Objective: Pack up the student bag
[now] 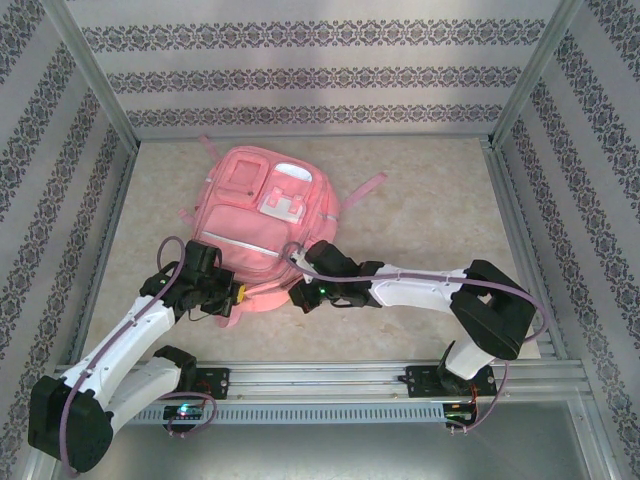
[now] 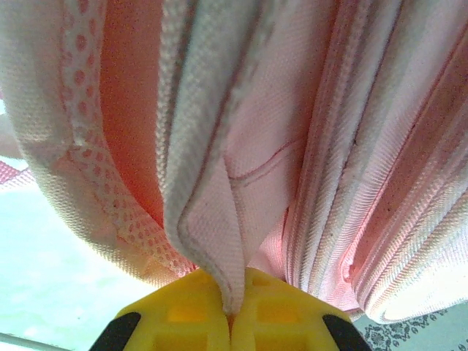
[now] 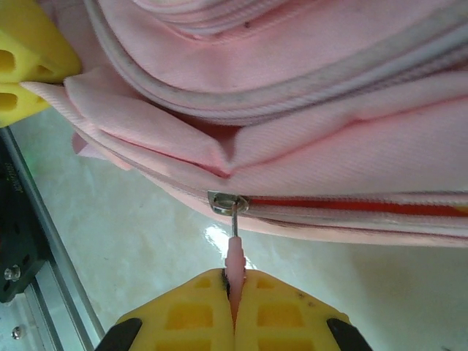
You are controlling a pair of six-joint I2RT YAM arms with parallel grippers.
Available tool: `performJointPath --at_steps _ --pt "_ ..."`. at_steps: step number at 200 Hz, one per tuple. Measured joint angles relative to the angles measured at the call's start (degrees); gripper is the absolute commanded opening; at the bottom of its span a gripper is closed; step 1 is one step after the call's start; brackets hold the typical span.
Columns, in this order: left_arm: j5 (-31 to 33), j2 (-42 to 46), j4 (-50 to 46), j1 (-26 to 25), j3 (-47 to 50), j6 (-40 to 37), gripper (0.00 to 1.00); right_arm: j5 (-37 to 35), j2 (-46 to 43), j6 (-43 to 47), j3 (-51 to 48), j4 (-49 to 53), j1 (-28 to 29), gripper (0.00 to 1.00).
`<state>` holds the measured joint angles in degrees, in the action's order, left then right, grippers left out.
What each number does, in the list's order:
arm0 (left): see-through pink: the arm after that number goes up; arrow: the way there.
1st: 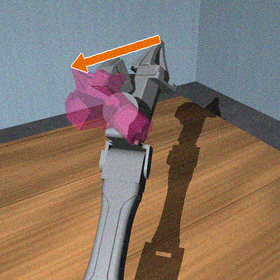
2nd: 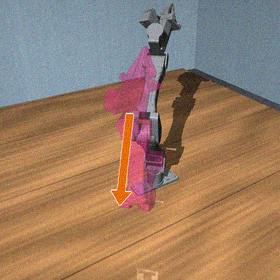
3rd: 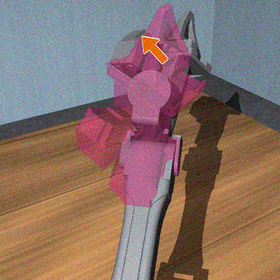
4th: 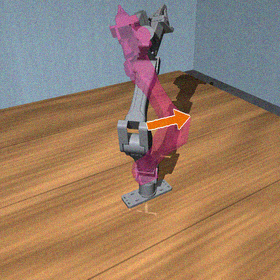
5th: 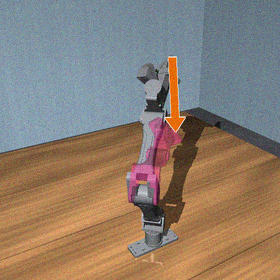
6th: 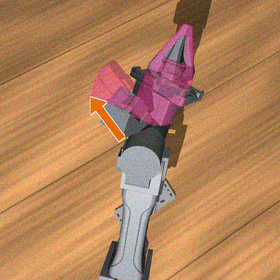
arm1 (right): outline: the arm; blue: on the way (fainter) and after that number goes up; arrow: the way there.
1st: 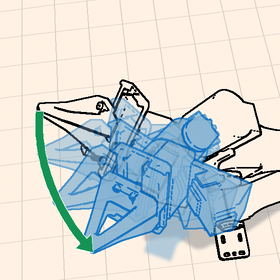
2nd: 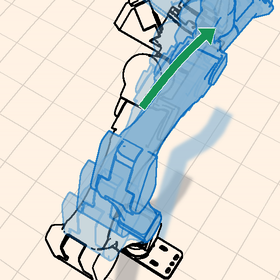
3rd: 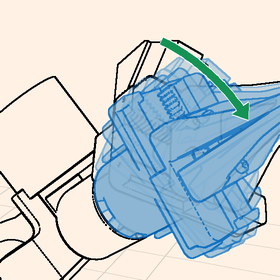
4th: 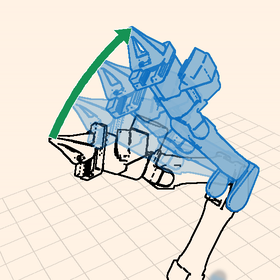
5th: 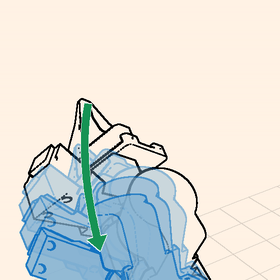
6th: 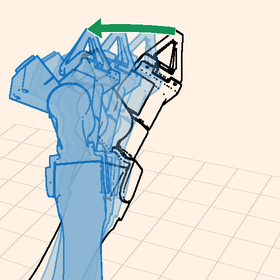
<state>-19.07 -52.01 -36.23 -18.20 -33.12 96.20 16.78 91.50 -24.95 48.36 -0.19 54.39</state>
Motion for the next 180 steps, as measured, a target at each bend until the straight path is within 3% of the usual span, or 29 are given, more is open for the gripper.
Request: performJointPath --at_steps 117,143,180 --pt "-0.8 -0.9 -4.1 1.9 -2.1 -5.0 0.0 -0.2 -2.6 3.9 -3.9 -0.1 -2.9 0.0" --pt "-1.7 -2.8 -6.7 3.7 -4.2 -8.9 0.0 0.1 -2.6 5.0 -4.2 -0.5 -3.3 0.0" --pt "-1.9 -5.1 -12.1 7.7 -8.9 -17.4 0.08 2.1 -2.0 5.7 -4.0 -2.6 -3.3 0.0"
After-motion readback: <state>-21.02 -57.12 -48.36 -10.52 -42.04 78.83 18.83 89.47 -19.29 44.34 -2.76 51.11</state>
